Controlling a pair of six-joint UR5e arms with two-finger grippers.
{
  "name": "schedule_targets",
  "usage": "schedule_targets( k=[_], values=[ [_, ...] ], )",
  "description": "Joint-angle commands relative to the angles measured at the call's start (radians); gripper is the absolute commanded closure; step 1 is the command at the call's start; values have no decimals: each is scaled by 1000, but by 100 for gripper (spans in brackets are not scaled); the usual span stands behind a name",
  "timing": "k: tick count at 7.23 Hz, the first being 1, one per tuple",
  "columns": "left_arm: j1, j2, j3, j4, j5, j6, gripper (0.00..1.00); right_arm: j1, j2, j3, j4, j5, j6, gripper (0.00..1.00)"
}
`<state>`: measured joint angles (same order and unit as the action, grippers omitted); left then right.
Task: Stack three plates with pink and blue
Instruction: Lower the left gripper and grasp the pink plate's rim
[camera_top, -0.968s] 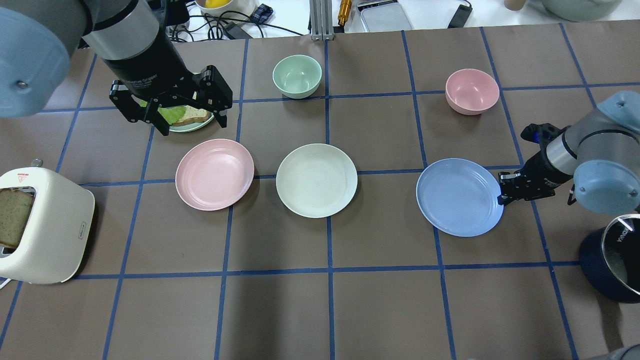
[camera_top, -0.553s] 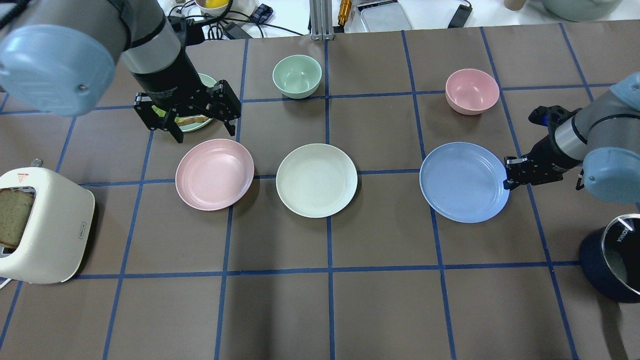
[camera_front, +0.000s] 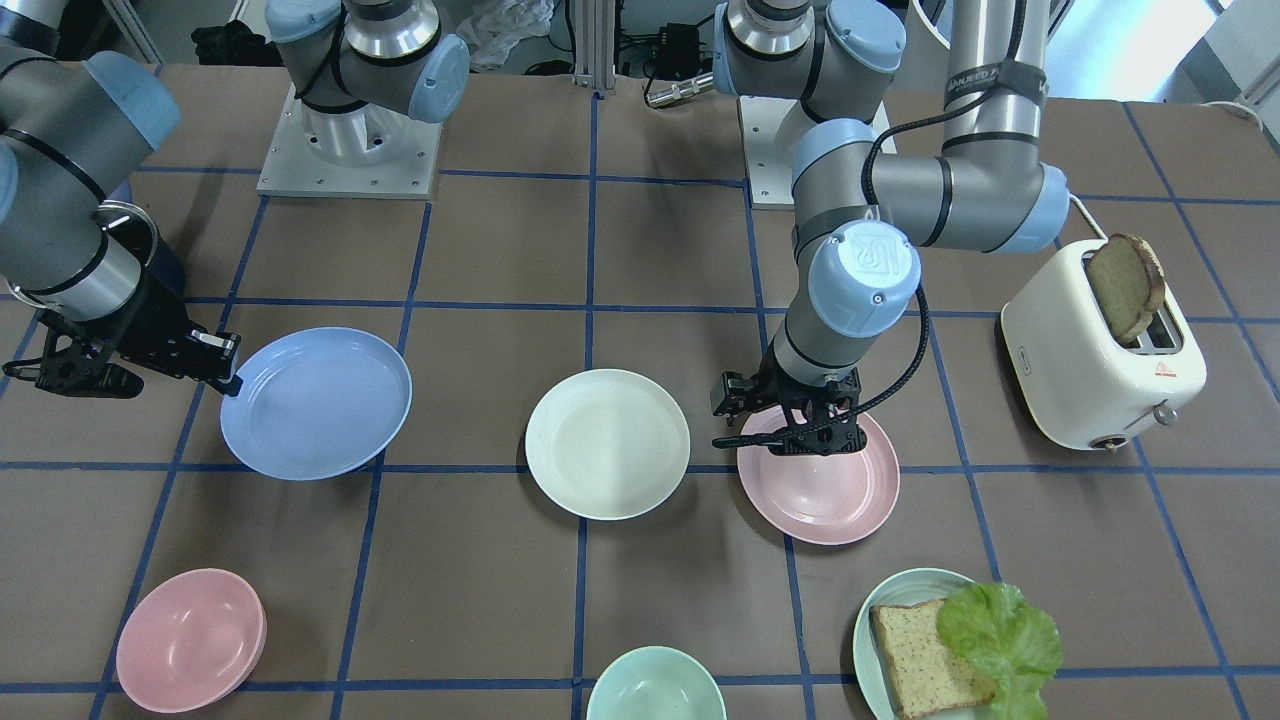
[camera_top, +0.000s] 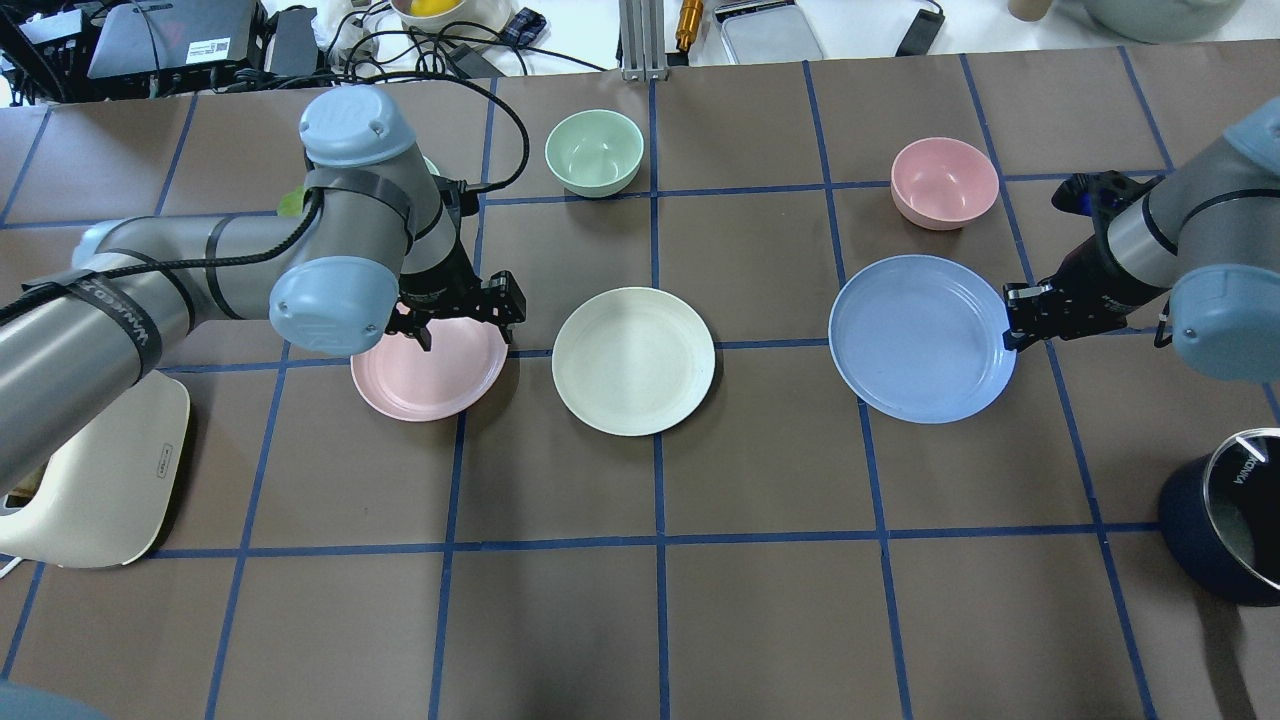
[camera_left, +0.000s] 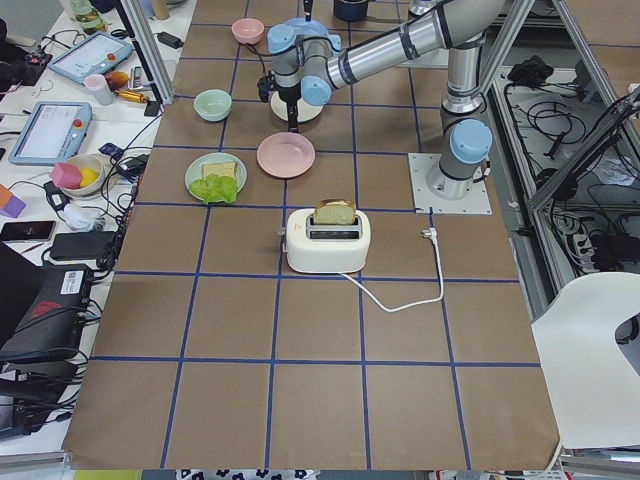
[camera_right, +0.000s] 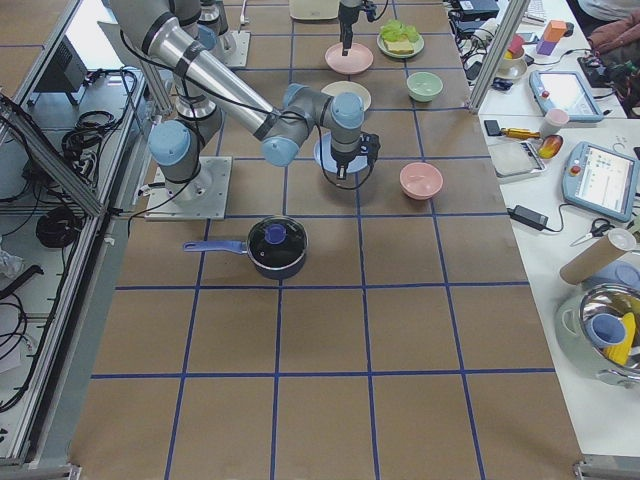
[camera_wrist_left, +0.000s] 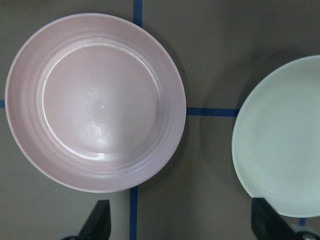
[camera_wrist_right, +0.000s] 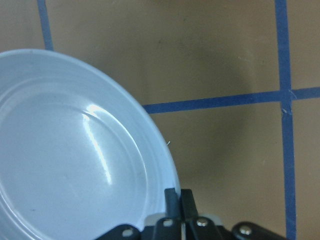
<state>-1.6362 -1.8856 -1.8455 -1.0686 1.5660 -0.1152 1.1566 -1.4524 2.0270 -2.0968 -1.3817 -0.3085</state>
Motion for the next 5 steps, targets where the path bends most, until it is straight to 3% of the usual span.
schedule_targets(
  k=[1, 2, 4, 5],
  values=[
    [-55, -72, -17, 64, 12, -10, 18, 3, -3, -7, 8, -2, 0, 100],
    [-66, -90, -20, 91, 43, -9, 27, 3, -2, -7, 8, 4, 0, 100],
    [-70, -110, -32, 136, 54, -1, 63, 3, 1, -7, 8, 6, 0, 100],
    [-70, -116, -31, 144, 54, 2, 98, 3, 3, -7, 8, 6, 2, 100]
  ],
)
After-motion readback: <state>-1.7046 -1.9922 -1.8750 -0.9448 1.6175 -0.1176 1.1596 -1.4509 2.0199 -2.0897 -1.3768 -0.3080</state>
